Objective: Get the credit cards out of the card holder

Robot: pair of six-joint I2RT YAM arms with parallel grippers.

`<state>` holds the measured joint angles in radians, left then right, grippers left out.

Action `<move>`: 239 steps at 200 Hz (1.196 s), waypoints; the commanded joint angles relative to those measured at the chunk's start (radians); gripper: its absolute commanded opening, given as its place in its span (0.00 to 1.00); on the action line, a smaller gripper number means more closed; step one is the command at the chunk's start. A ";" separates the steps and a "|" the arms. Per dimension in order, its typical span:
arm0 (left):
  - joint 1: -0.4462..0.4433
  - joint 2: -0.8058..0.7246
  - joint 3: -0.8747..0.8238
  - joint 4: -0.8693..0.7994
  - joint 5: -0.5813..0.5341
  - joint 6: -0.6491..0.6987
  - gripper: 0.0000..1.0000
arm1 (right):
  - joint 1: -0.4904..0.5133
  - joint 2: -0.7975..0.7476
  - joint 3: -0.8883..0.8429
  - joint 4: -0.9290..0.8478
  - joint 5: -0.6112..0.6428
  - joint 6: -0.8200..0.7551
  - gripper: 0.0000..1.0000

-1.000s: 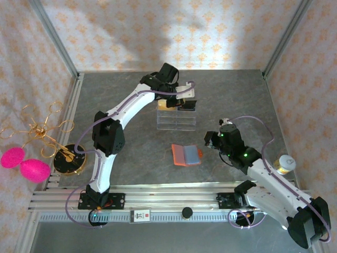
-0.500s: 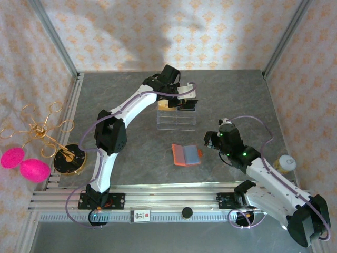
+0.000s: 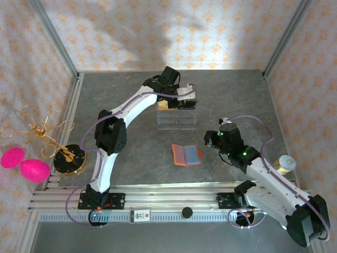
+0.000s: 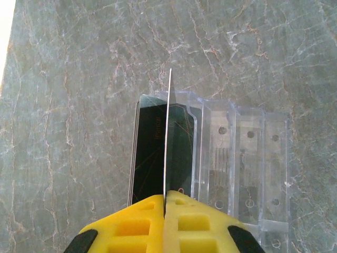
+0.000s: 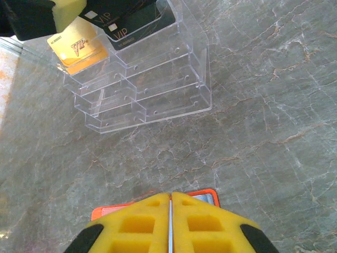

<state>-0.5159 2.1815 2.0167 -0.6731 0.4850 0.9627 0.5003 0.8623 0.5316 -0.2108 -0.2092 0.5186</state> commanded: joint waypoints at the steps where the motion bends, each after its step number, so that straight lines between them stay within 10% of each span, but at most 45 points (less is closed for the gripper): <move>1: 0.008 -0.018 -0.021 0.043 -0.046 -0.026 0.00 | -0.006 -0.005 0.019 0.023 0.005 -0.012 0.10; 24: 0.007 -0.026 -0.024 0.083 -0.079 -0.063 0.03 | -0.006 -0.008 0.018 0.025 -0.004 -0.011 0.12; 111: 0.032 -0.127 0.017 0.260 -0.046 -0.387 0.68 | -0.006 -0.026 0.012 0.042 0.030 -0.003 0.59; 128: 0.049 -0.215 -0.063 0.367 0.000 -0.518 0.99 | -0.005 -0.026 0.012 0.056 0.076 0.002 0.73; 156: 0.055 -0.495 -0.430 0.744 0.002 -0.763 0.99 | -0.006 -0.006 0.025 0.057 0.216 0.027 0.96; 199: 0.055 -0.957 -1.105 1.297 -0.376 -1.147 0.99 | -0.006 0.075 0.072 -0.024 0.457 0.141 1.00; 239: 0.072 -1.215 -1.391 1.103 -0.800 -1.227 0.99 | -0.006 0.148 0.094 -0.036 0.527 0.188 1.00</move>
<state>-0.4618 1.0489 0.7494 0.4591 -0.0029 -0.1509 0.4999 0.9863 0.5869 -0.2081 0.1978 0.6453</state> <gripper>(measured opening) 0.993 0.995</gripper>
